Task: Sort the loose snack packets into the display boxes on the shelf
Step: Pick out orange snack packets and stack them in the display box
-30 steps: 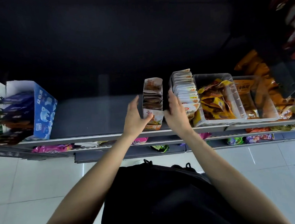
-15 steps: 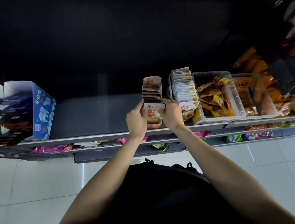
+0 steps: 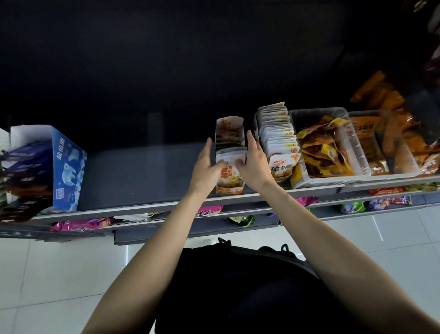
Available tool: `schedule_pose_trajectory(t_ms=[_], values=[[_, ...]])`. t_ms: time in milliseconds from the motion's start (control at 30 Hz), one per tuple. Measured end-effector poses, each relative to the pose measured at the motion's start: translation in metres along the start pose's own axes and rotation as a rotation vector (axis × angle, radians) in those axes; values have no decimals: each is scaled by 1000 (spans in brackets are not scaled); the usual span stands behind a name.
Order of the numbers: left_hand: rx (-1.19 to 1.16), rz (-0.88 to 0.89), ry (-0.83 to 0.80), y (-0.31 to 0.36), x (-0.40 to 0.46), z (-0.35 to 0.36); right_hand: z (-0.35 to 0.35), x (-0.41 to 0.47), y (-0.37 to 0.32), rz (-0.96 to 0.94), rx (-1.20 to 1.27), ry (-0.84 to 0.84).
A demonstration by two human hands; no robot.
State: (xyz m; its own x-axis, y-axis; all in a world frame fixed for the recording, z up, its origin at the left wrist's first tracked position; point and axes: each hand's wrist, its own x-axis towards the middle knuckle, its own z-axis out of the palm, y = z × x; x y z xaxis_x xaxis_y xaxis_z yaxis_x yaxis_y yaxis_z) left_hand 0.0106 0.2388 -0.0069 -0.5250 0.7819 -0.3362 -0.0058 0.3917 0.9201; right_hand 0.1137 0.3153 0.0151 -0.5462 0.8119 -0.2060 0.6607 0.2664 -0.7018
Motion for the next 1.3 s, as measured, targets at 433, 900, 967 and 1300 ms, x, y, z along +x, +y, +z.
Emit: schedule_pose_trajectory(t_ms=[433,900,967,1300], values=[[71,127,148,17,33,-10,-12,42,-7,-110,-141,112],[469,385,231,26,69,-22,-24,64,-10,-152,-475,153],[437,411,255,28,69,-21,-20,64,-5,-148,-355,217],[218,141,121,15,47,-10,-7,47,-7,-200,-79,199]])
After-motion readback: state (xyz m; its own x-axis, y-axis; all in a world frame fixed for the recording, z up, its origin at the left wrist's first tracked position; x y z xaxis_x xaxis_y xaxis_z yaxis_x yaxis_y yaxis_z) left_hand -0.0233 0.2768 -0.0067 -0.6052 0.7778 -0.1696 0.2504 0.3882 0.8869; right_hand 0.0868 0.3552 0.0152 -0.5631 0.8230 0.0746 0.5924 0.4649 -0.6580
